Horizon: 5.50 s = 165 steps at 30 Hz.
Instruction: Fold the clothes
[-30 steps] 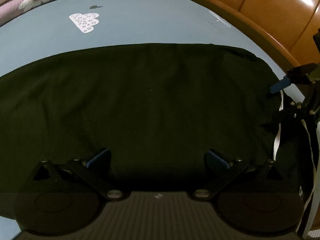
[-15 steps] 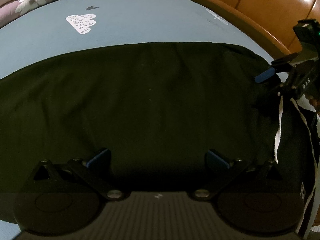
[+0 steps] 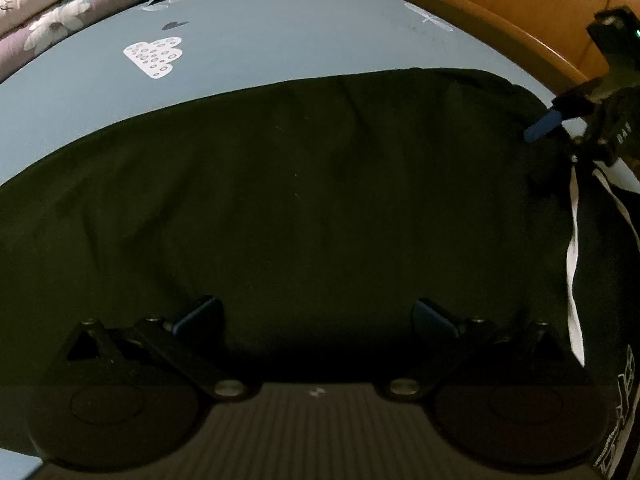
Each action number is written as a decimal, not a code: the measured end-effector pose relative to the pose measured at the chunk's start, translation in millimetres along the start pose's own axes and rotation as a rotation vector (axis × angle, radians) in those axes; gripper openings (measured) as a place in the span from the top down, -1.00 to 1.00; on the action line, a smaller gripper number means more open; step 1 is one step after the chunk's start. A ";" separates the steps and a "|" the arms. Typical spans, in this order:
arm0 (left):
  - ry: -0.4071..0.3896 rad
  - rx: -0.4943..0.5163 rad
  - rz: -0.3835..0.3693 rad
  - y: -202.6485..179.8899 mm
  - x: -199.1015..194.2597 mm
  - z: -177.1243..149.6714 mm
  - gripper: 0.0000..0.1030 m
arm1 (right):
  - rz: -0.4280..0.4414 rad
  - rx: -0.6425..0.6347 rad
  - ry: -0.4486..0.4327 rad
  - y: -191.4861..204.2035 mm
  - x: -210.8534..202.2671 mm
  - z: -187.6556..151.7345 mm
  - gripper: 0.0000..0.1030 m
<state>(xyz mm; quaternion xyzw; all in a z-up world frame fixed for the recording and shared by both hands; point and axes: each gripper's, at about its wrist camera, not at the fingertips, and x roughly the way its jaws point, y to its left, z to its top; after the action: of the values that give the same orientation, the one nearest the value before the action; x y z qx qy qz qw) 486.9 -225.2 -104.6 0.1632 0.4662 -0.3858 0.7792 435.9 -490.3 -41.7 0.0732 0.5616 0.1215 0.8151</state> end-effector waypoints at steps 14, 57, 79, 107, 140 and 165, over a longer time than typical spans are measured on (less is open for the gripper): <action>-0.039 -0.017 -0.009 5.7 2.4 1.8 -0.99 | -0.118 -0.112 -0.042 -49.0 -51.0 38.5 -0.25; 0.033 0.915 -0.362 -130.8 63.6 179.5 0.79 | -0.116 -0.671 -0.176 20.1 -100.1 2.0 0.86; -0.092 1.060 -0.282 -155.8 8.3 145.0 0.68 | -0.070 -0.875 -0.058 57.8 -71.0 27.4 0.83; 0.272 1.147 0.000 -32.3 33.4 105.4 0.97 | -0.099 -0.839 -0.084 68.5 -95.3 8.3 0.87; 0.121 1.199 -0.206 -146.0 -159.0 -0.3 0.99 | -0.239 -0.962 0.010 124.2 -143.2 -93.3 0.87; 0.236 1.325 -0.563 -253.4 -104.7 -62.7 0.98 | -0.392 -1.406 0.279 117.0 -87.9 -212.2 0.88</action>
<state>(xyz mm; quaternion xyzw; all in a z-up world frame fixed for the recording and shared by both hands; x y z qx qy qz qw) 230.4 -304.1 -20.8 0.5150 0.2401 -0.7526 0.3326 194.4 -406.3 -8.8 -0.5835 0.4524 0.3130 0.5975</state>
